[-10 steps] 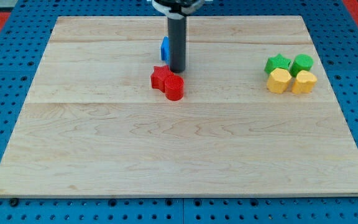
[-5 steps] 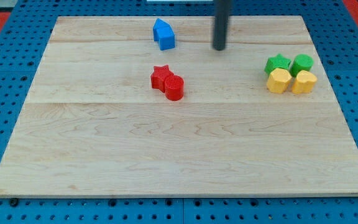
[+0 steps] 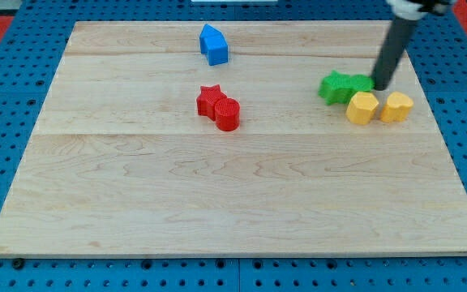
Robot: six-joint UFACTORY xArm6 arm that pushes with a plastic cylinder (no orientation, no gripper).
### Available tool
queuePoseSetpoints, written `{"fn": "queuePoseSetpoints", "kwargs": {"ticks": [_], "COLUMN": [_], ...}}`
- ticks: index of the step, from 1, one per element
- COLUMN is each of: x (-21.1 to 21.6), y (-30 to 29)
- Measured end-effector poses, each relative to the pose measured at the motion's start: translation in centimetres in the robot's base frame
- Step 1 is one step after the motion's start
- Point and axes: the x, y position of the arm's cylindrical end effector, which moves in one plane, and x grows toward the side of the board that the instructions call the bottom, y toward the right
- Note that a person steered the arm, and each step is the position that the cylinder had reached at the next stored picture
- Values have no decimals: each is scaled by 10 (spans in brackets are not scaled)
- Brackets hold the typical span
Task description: Move the green blocks close to red blocks
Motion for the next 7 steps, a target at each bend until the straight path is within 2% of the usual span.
{"fn": "queuePoseSetpoints", "kwargs": {"ticks": [2,3,5,7], "x": [3,3,4,-6], "y": [-110,-143,-132,-78]}}
